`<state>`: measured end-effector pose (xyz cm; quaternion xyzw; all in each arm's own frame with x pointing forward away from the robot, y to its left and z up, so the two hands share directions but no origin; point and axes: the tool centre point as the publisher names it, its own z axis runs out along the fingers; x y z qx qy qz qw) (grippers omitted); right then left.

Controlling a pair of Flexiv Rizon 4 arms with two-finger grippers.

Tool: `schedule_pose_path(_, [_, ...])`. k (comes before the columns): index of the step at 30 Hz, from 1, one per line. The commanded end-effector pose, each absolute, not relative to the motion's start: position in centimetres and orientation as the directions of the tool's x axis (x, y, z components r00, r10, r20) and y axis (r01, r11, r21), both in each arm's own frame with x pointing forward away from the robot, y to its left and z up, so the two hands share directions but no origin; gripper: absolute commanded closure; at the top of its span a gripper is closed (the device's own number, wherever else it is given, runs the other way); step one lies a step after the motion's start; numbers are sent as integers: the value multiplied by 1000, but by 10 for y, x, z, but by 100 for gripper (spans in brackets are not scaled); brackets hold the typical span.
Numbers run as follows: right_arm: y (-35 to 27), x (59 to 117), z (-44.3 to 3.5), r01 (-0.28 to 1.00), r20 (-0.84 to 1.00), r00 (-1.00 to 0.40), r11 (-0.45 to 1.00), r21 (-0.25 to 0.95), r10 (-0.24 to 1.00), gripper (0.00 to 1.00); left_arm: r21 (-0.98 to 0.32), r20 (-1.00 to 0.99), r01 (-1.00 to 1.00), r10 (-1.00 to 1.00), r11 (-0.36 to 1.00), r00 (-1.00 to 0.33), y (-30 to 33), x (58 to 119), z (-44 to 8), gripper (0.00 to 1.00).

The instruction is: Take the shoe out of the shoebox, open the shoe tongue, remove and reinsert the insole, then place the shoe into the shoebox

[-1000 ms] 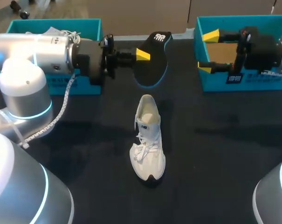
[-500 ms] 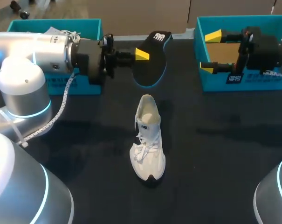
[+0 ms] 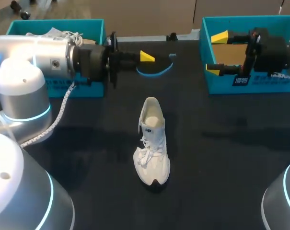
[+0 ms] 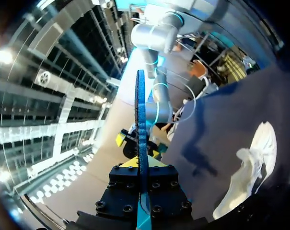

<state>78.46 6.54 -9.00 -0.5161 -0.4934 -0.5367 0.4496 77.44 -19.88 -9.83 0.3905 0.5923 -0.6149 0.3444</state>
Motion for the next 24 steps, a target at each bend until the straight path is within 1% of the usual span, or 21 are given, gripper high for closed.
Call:
schedule_pose_path(1, [67, 785, -90, 992, 998, -62, -109, 65, 30, 0, -821, -572, 571, 21, -26, -820, -200, 766, -96, 100])
schedule_pose_path(6, [67, 785, -90, 992, 998, -62, -109, 65, 30, 0, -907, -421, 421, 60, -18, -905, -199, 765, -92, 100])
schedule_pose_path(9, [67, 785, -90, 992, 998, -62, -109, 65, 30, 0, -933, -359, 359, 107, -22, -927, -198, 765, -89, 100])
schedule_pose_path(24, [67, 785, -90, 992, 998, -62, -109, 65, 30, 0, -933, -359, 359, 107, -22, -927, -198, 765, -89, 100])
